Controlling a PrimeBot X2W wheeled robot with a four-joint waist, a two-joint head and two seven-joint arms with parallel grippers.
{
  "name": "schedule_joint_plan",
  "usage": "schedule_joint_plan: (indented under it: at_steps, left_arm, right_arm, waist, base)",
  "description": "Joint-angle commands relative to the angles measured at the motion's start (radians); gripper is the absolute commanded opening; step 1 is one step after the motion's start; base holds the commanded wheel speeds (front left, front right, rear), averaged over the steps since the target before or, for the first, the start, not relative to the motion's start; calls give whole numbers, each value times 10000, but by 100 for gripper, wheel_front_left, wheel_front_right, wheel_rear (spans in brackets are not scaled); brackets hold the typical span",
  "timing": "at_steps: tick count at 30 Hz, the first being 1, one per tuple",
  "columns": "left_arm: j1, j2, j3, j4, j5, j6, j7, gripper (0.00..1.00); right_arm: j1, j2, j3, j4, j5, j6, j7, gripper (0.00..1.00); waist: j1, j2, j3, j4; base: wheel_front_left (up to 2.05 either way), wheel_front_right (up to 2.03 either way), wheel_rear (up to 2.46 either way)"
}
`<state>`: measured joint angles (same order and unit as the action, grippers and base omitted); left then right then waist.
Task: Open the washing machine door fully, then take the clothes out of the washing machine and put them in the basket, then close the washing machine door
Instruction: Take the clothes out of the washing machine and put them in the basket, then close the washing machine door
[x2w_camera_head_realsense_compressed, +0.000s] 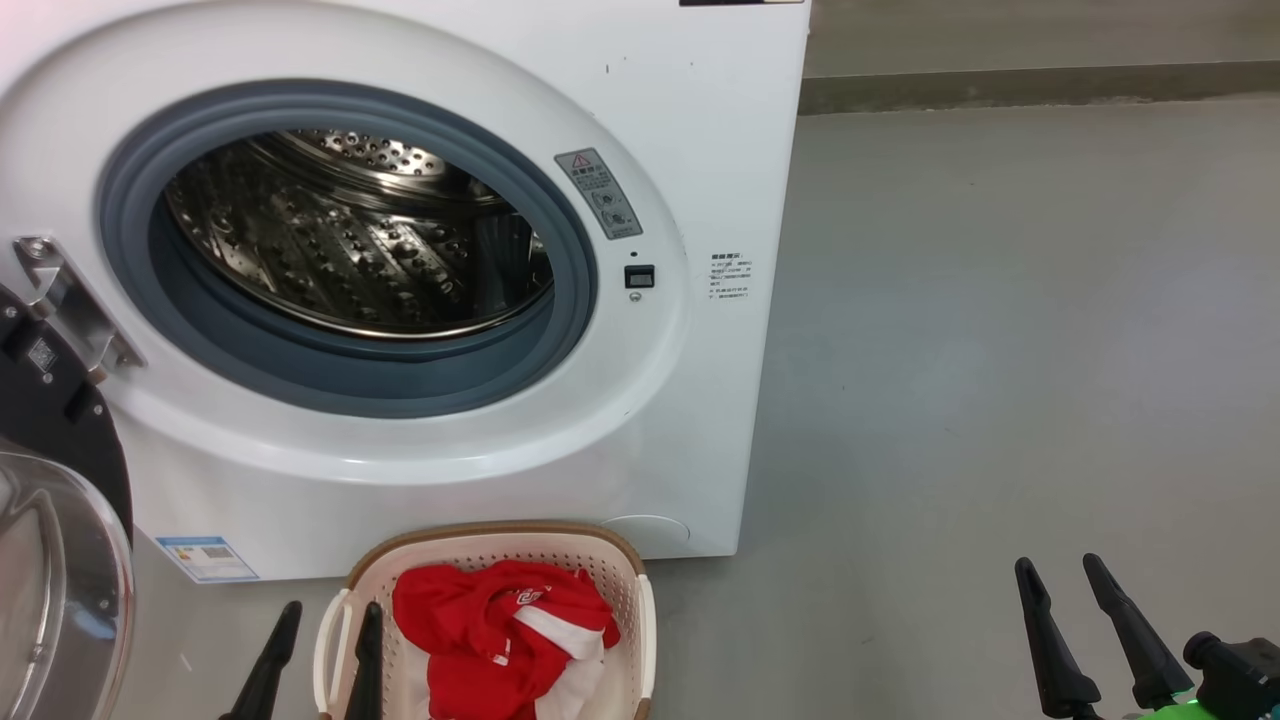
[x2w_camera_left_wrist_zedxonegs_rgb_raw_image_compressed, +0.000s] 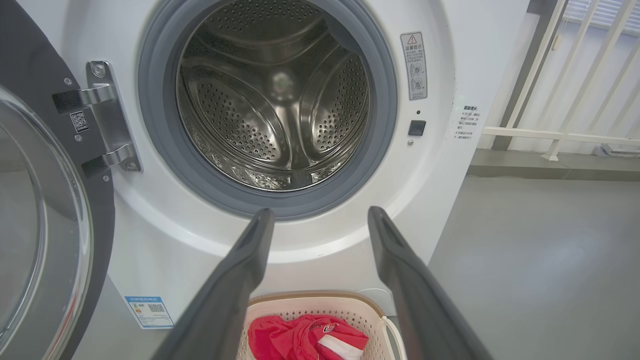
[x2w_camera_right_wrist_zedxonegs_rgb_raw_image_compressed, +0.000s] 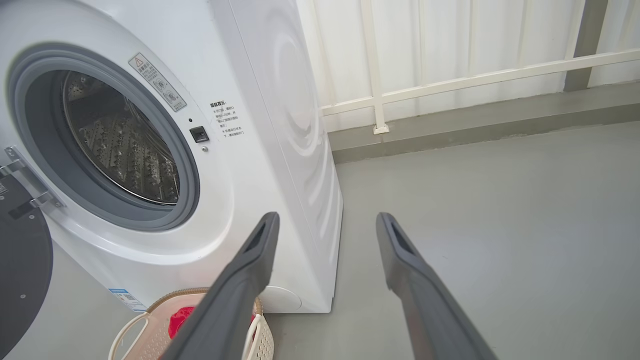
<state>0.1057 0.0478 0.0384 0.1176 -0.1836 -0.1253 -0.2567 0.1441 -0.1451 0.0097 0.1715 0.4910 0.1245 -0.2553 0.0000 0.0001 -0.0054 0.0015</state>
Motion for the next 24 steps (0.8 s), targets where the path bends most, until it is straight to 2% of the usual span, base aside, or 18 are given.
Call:
schedule_joint_plan:
  at_steps: [1, 12, 24]
  left_arm:
    - [-95, 34, 334, -285, 123, -53, -51, 100]
    - [-25, 27, 389, -223, 298, -54, -51, 100]
    - [12, 25, 387, -303, 368, -54, -51, 100]
  right_arm:
    - [-115, -181, 130, -267, -48, 62, -65, 100]
    - [-88, -134, 168, -250, -54, 62, -65, 100]
    - [-63, -111, 171, -267, -55, 62, -65, 100]
  waist:
    - [0, -1, 3, 30]
    - [0, -1, -23, 98]
    - [0, -1, 16, 94]
  base:
    - [0, 0, 0]
    - [-30, 30, 0]
    - [-124, 124, 0]
